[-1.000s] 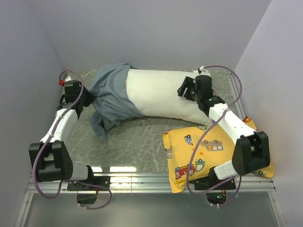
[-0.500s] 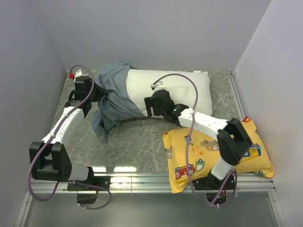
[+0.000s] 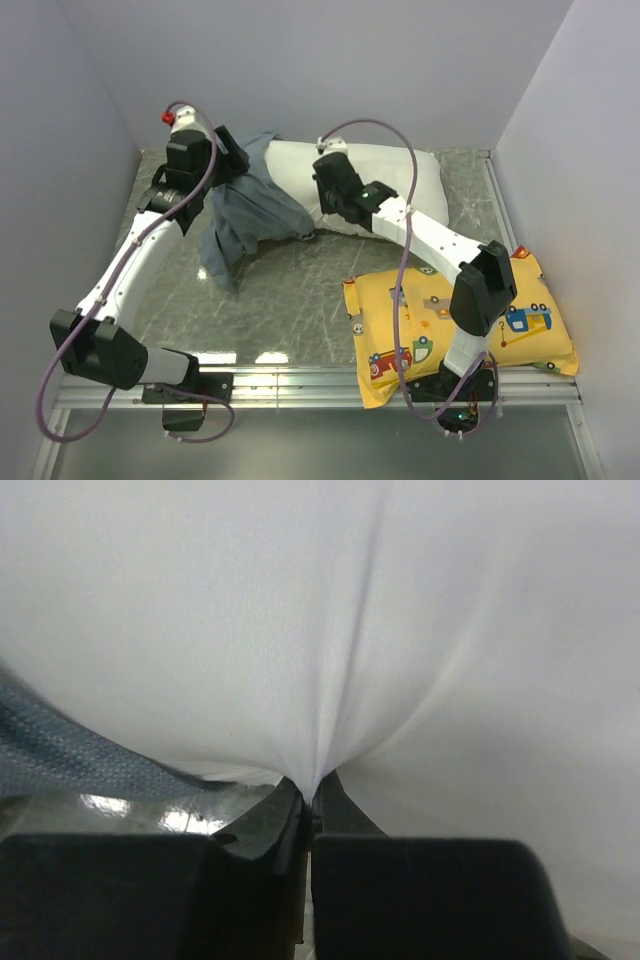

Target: Remove the pillowcase from the pillow

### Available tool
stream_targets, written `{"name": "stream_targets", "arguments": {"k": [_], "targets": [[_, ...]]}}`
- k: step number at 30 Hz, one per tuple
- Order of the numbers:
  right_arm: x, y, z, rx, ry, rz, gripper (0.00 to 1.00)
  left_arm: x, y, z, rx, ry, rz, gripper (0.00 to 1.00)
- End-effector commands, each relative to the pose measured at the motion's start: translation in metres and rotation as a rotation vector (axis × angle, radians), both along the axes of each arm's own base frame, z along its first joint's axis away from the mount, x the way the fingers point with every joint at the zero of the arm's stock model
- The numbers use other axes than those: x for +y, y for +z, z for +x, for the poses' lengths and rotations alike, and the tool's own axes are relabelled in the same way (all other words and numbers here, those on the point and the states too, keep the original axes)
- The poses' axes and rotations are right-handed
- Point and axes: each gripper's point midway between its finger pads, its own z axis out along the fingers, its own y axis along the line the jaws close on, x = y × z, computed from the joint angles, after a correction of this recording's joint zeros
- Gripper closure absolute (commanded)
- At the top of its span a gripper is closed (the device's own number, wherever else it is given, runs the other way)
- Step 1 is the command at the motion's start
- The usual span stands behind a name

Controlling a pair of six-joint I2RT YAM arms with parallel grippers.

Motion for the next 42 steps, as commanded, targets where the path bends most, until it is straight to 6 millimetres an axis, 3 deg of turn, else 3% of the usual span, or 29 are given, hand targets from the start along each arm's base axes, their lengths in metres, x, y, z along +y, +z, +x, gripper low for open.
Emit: {"name": "stream_targets", "arguments": {"k": [1, 3, 5, 6, 8, 9, 13, 16, 19, 20, 22, 23, 25, 28, 30, 31, 32, 35, 36, 38, 42], "targets": [[-0.018, 0.097, 0.015, -0.141, -0.065, 0.119, 1.0, -0.023, 0.055, -0.03, -0.112, -0.057, 0.058, 0.22], [-0.022, 0.115, 0.02, -0.156, -0.07, 0.142, 1.0, -0.044, 0.054, -0.049, -0.114, -0.106, 0.048, 0.21], [-0.028, 0.119, 0.028, -0.155, -0.081, 0.153, 1.0, -0.053, 0.049, -0.06, -0.114, -0.106, 0.048, 0.22], [-0.028, 0.125, 0.03, -0.164, -0.079, 0.168, 1.0, -0.067, 0.038, -0.072, -0.098, -0.136, 0.047, 0.22], [-0.031, 0.126, 0.035, -0.155, -0.081, 0.182, 1.0, -0.072, 0.024, -0.079, -0.084, -0.107, 0.054, 0.22], [-0.031, 0.128, 0.037, -0.154, -0.08, 0.195, 1.0, -0.083, 0.004, -0.085, -0.052, -0.13, 0.074, 0.22], [-0.027, 0.125, 0.036, -0.137, -0.065, 0.214, 1.0, -0.103, -0.037, -0.088, 0.02, -0.115, 0.157, 0.22], [-0.029, 0.119, 0.035, -0.128, -0.068, 0.209, 1.0, -0.096, -0.063, -0.083, 0.079, -0.02, 0.268, 0.23], [-0.038, 0.113, 0.035, -0.124, -0.081, 0.208, 1.0, -0.087, -0.075, -0.077, 0.11, 0.051, 0.318, 0.33], [-0.041, 0.112, 0.035, -0.123, -0.083, 0.214, 1.0, -0.086, -0.079, -0.077, 0.116, 0.062, 0.322, 0.47], [-0.051, 0.109, 0.039, -0.113, -0.091, 0.232, 1.0, -0.079, -0.079, -0.077, 0.114, 0.098, 0.338, 0.66], [-0.055, 0.11, 0.039, -0.114, -0.095, 0.239, 1.0, -0.075, -0.079, -0.078, 0.111, 0.109, 0.343, 0.84], [-0.065, 0.113, 0.04, -0.122, -0.103, 0.254, 1.0, -0.065, -0.08, -0.076, 0.118, 0.137, 0.35, 0.97], [-0.082, 0.119, 0.042, -0.138, -0.131, 0.258, 1.0, -0.044, -0.088, -0.069, 0.147, 0.16, 0.289, 1.0], [-0.092, 0.12, 0.041, -0.142, -0.148, 0.263, 1.0, -0.012, -0.088, -0.064, 0.134, 0.223, 0.211, 0.99], [-0.104, 0.12, 0.044, -0.139, -0.172, 0.264, 1.0, -0.013, -0.092, -0.063, 0.145, 0.187, 0.127, 0.99], [-0.109, 0.117, 0.045, -0.133, -0.186, 0.268, 1.0, 0.02, -0.093, -0.06, 0.118, 0.255, 0.059, 1.0], [-0.13, 0.118, 0.047, -0.139, -0.22, 0.289, 1.0, 0.05, -0.099, -0.066, 0.105, 0.299, -0.065, 1.0], [-0.133, 0.117, 0.046, -0.137, -0.227, 0.296, 1.0, 0.072, -0.1, -0.065, 0.102, 0.361, -0.082, 0.99], [-0.139, 0.119, 0.044, -0.136, -0.232, 0.313, 1.0, 0.096, -0.098, -0.066, 0.096, 0.422, -0.118, 1.0], [-0.135, 0.135, 0.034, -0.164, -0.198, 0.342, 1.0, 0.103, -0.081, -0.061, 0.057, 0.401, -0.142, 0.99]]}}
